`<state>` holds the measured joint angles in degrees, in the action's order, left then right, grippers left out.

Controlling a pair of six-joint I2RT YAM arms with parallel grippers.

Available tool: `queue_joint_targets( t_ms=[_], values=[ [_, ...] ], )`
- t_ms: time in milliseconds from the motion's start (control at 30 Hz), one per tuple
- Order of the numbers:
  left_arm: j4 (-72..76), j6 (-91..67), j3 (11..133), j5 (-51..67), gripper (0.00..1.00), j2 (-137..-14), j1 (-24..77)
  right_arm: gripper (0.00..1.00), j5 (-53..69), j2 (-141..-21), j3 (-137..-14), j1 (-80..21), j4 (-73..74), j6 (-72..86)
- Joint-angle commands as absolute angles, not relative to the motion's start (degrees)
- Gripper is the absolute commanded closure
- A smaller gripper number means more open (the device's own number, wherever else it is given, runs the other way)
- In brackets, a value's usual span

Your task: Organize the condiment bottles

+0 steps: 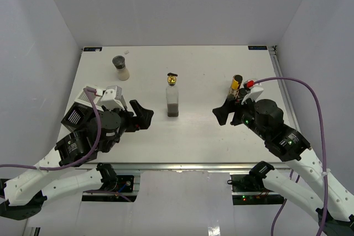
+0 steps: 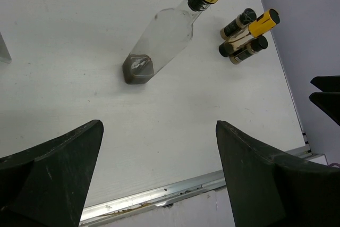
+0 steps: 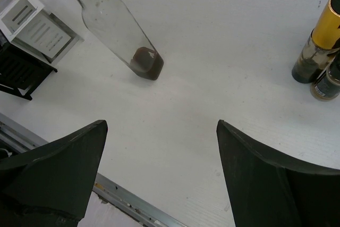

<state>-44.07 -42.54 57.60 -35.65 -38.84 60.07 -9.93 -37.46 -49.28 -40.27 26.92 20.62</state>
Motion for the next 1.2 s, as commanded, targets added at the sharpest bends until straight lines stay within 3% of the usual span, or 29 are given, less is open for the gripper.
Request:
queue_joint_targets(
  t_ms=[0,200,333,400,567,867,1167],
  values=[
    [-47.0,-44.4,60.7,-40.2,0.02,-40.2,60.1,0.10,-9.4,-35.5,-49.6,-40.6,24.8,20.2],
    [-51.1,-44.9,72.4,-52.0,0.06,-49.1,60.1,0.10,-7.4,-33.1,-47.6,-40.7,22.9,21.0],
    [-47.0,-37.2,81.6,-57.5,0.04,-57.8,57.1,0.10,-7.2,-32.3,-47.2,-40.6,24.1,20.8],
    [-42.7,-32.9,84.8,-53.5,0.03,-62.5,49.8,0.10,-6.7,-31.1,-46.5,-40.7,23.9,20.4],
    [-41.2,-30.7,95.4,-27.8,0.04,-77.9,26.6,0.10,-5.2,-27.8,-45.9,-40.6,23.5,19.0],
    [-38.5,-28.5,106.5,-18.0,0.05,-101.0,10.9,0.10,-2.7,-26.5,-45.8,-40.6,24.2,17.4],
    [-39.3,-27.5,112.3,-16.3,0.09,-112.6,5.0,0.10,-4.1,-27.6,-42.2,-40.7,21.5,13.8]
  ],
)
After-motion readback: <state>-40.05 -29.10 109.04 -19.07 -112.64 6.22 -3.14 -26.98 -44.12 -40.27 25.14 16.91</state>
